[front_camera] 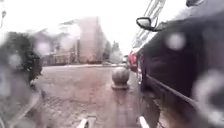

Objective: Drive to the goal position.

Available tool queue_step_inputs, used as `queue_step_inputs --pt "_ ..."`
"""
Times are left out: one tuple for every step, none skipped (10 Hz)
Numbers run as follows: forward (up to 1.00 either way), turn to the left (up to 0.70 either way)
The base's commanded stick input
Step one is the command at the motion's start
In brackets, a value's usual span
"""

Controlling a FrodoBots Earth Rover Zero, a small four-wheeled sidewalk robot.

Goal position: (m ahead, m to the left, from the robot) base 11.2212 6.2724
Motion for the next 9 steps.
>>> queue_step_inputs --pt "0.7 0.0" --pt "0.7 0.0" --pt "0.7 0.0" --pt "0.7 0.05" --pt "0.7 0.13" --pt "0.7 0.14" --pt "0.7 0.14" --pt "0.7 0.14" --pt "0.7 0.14"
